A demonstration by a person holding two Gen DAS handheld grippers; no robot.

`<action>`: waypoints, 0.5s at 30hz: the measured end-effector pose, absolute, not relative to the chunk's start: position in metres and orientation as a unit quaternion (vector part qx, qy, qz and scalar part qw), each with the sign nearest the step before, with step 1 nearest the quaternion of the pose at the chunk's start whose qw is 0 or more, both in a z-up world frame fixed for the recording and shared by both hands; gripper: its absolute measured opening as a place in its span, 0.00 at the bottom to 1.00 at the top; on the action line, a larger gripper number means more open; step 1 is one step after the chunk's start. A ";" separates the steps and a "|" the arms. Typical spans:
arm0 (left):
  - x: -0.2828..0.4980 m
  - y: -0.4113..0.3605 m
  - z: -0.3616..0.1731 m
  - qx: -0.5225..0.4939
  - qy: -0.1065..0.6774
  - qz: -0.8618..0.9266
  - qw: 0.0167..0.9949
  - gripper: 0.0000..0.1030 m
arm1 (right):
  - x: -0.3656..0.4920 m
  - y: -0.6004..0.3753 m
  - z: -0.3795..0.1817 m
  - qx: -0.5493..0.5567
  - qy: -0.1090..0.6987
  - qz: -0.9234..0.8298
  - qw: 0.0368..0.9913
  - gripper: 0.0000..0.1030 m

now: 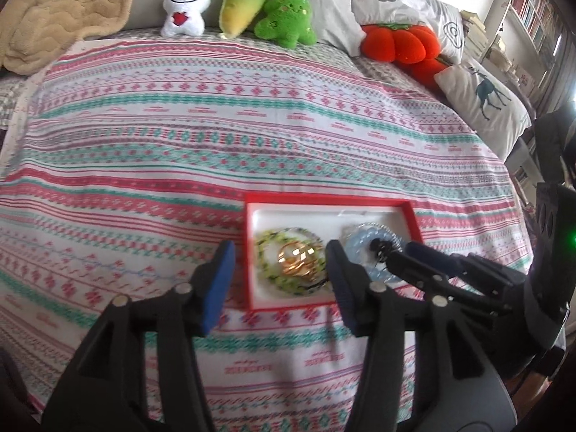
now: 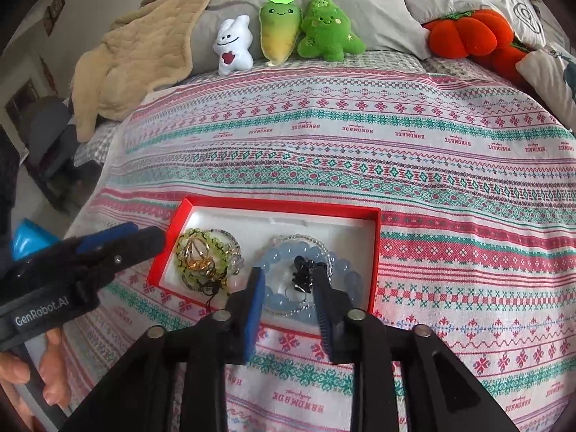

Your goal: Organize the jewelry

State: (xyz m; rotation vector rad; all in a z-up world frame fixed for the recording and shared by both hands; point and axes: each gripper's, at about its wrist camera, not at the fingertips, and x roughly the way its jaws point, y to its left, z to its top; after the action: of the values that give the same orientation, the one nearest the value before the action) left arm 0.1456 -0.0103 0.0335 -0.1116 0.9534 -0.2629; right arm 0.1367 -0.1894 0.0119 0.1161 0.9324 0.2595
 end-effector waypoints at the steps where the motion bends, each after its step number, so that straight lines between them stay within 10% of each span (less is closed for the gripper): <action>1: 0.143 -0.007 0.034 -0.052 0.457 -0.123 0.879 0.61 | 0.134 -0.190 0.013 0.056 0.446 0.124 0.884 0.62; 15: 0.102 0.013 0.036 -0.018 0.481 -0.089 0.872 0.81 | 0.089 -0.194 0.039 0.036 0.436 0.090 0.895 0.72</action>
State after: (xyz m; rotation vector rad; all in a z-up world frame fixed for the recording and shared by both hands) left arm 0.1024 0.0132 0.0358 -0.0379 1.0055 -0.1870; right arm 0.0887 -0.1944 0.0389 0.0739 0.9034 0.1869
